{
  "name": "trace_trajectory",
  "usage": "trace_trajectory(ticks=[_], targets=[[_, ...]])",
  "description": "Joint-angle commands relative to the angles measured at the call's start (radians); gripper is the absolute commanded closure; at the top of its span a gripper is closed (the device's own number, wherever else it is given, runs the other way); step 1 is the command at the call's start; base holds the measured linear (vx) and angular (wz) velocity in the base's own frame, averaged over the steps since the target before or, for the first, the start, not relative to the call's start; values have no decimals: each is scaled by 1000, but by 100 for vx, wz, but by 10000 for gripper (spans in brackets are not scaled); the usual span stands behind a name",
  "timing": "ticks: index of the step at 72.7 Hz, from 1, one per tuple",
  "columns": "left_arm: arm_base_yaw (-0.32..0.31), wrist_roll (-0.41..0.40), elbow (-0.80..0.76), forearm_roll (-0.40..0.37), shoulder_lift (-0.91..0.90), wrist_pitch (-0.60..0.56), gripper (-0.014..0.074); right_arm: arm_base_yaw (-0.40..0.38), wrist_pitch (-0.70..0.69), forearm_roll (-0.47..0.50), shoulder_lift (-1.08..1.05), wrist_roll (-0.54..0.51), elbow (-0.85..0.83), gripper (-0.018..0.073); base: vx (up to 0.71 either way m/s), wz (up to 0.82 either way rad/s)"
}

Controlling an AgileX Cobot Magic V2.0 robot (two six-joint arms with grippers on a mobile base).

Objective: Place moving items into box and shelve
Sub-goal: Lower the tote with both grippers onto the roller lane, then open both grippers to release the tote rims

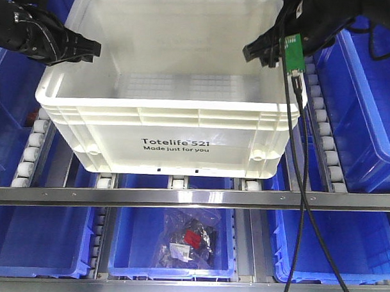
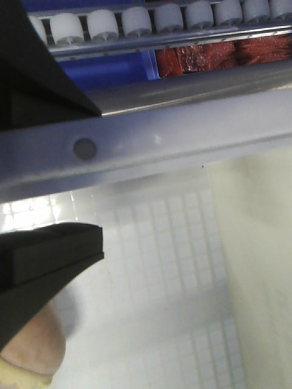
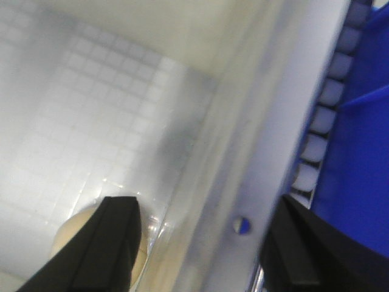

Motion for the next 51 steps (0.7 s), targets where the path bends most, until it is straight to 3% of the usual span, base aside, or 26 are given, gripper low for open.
trace_trajectory(ticks=[1, 16, 51], targets=[[-47, 3, -29, -126, -62, -99, 188, 36, -183, 72, -79, -7, -42, 102, 0, 0], [-47, 4, -29, -125, -79, -91, 188, 36, -180, 70, -91, -2, -42, 102, 0, 0], [-47, -58, -29, -20, -110, -76, 188, 36, -137, 72, -99, 1, -42, 102, 0, 0]])
